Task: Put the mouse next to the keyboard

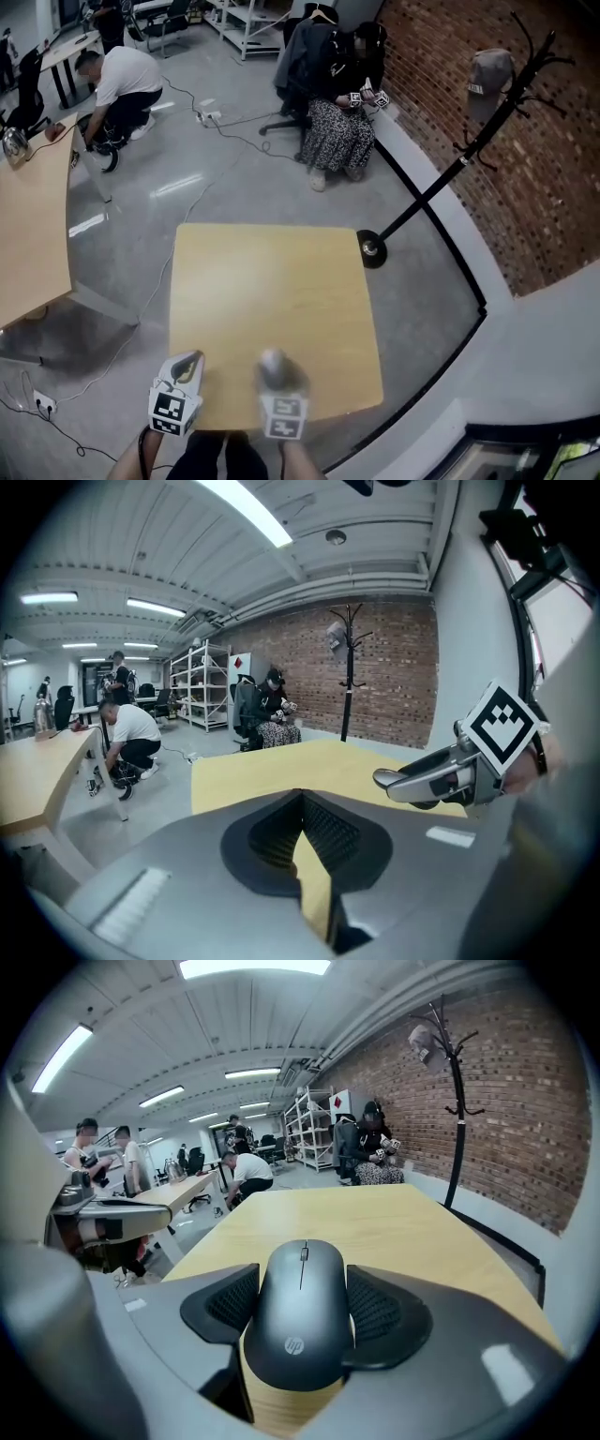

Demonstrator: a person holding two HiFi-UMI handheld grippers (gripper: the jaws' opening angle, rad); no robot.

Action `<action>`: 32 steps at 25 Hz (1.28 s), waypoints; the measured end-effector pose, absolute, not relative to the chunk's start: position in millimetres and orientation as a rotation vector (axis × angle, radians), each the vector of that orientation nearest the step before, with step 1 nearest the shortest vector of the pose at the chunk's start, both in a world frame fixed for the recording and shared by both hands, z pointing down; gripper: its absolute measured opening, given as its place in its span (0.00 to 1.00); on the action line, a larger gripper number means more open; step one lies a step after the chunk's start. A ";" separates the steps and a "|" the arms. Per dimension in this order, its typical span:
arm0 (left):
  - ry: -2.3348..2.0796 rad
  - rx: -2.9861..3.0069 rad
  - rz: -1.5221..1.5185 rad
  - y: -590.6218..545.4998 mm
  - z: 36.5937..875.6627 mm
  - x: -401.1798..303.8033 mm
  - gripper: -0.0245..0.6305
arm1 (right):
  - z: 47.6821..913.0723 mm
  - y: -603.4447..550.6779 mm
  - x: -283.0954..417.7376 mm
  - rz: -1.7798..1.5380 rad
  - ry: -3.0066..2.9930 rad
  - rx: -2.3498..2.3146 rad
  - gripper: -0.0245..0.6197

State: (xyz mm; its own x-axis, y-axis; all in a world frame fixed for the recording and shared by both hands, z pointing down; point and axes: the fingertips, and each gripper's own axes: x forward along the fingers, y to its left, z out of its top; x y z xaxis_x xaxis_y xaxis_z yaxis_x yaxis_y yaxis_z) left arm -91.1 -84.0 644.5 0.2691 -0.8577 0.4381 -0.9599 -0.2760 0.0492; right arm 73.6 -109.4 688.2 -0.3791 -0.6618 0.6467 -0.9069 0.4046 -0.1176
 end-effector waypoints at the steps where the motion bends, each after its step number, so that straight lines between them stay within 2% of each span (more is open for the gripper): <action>1: -1.651 2.253 0.476 -87.7 645.8 -85.5 0.04 | 688.9 -109.9 79.8 0.638 -2.145 1.351 0.51; 32: -1.365 2.468 0.540 -169.5 677.0 54.7 0.04 | 711.9 -133.5 213.2 0.732 -1.961 1.637 0.51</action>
